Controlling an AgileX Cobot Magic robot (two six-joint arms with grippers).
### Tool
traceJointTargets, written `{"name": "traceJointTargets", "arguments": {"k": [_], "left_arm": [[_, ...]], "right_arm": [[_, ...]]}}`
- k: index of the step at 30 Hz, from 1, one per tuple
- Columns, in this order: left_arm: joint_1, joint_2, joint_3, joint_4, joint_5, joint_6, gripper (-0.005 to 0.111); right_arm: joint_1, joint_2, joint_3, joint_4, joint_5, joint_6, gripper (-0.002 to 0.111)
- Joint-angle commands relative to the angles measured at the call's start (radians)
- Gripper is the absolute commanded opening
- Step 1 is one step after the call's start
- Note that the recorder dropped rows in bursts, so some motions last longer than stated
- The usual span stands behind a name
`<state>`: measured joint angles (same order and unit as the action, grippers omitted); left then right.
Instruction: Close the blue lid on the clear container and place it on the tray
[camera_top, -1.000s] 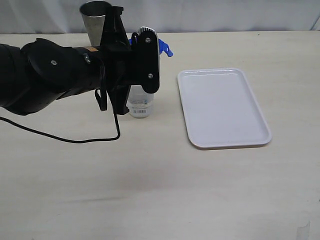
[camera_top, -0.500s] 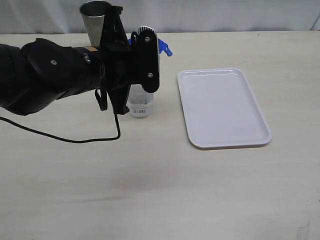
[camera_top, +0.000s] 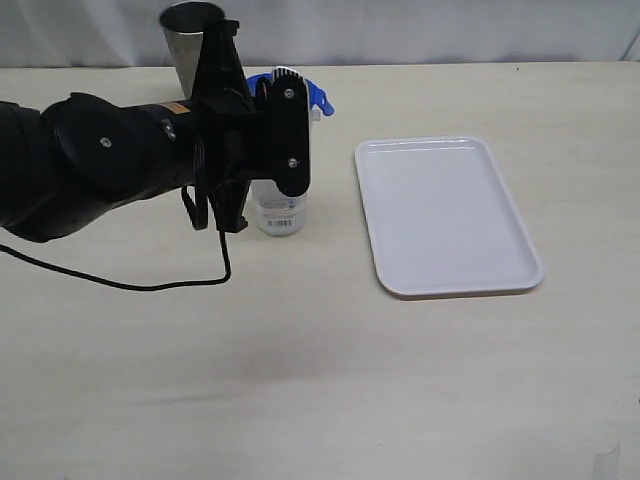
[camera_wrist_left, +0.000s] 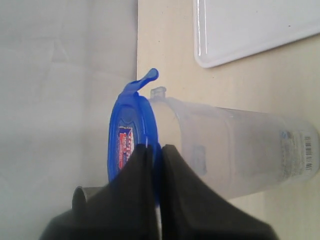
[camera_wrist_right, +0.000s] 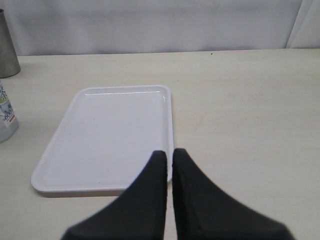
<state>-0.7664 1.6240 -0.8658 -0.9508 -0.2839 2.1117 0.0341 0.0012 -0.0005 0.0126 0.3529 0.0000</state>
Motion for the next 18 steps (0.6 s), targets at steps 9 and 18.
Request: {"name": "traceJointTargets", "arguments": {"k": [9,18], "left_arm": [[-0.001,-0.006,0.004,-0.011,0.002,0.031,0.0],[-0.001,-0.006,0.004,-0.04,0.013,0.031,0.0]], "right_arm": [[0.002,-0.001,0.001,0.002,-0.005,0.0,0.004],[0.002,-0.001,0.001,0.002,-0.005,0.0,0.004]]}}
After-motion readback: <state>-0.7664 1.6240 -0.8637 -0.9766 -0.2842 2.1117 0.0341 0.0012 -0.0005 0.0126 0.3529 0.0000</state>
